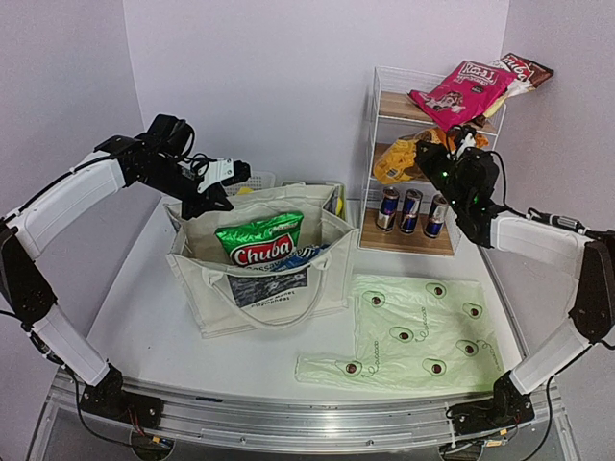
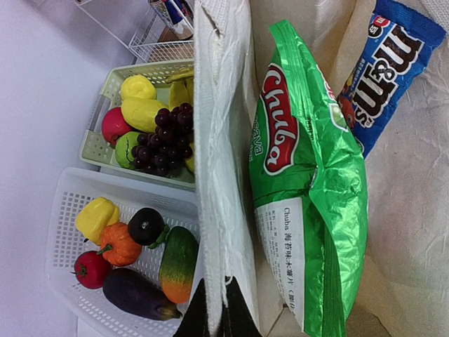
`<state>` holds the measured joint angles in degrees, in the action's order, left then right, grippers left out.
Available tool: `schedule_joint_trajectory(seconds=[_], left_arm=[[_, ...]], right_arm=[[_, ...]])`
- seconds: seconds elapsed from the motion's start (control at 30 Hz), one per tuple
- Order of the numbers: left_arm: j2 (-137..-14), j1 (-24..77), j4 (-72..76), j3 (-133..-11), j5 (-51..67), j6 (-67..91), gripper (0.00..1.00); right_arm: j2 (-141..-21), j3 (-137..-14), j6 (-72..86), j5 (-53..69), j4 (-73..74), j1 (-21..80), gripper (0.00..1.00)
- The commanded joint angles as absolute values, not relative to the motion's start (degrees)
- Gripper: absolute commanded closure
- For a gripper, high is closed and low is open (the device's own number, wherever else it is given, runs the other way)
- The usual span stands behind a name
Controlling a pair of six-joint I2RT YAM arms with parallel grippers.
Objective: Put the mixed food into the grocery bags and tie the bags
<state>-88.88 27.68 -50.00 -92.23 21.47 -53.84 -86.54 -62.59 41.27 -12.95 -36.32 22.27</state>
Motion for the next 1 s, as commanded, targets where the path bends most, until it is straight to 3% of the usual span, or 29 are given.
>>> schedule_joint_trajectory(seconds=[0.0,0.37,0.57,0.67,0.83,0.9,0.97], left_arm=[[-85.86,27.44,-48.04,-92.69,22.81,-54.03,1.0],[-85.36,27.42,-48.39,-92.76,22.68,-54.28,1.0],[-85.17,27.43,-48.46,-92.58,22.63,-54.55,1.0],[-85.24,27.47,-48.42,-92.92,22.62,-54.61,1.0],[-85.18,27.44,-48.51,-93.59,22.59,-54.58,1.0],[-85.03,27.42,-48.55,-93.75,22.5,-54.64,1.0],[-84.83,27.43,-48.47,-93.73,22.28,-54.67,1.0]], right_arm=[[-86.16,-64.15,41.73,-15.57,-41.38,21.57,1.0],[-87.79,-67.63,37.93,-21.87,-26.33,21.31,0.99],[-88.72,-70.47,37.69,-20.85,-21.23,21.32,0.52],[-89.87,-71.74,38.13,-21.66,-18.29,21.19,0.41],[-93.36,-74.31,36.85,-23.89,-13.1,21.08,0.38],[-95.02,-75.27,35.21,-25.16,-11.0,21.02,0.41],[-96.09,-75.55,34.34,-27.08,-9.62,20.95,0.62]])
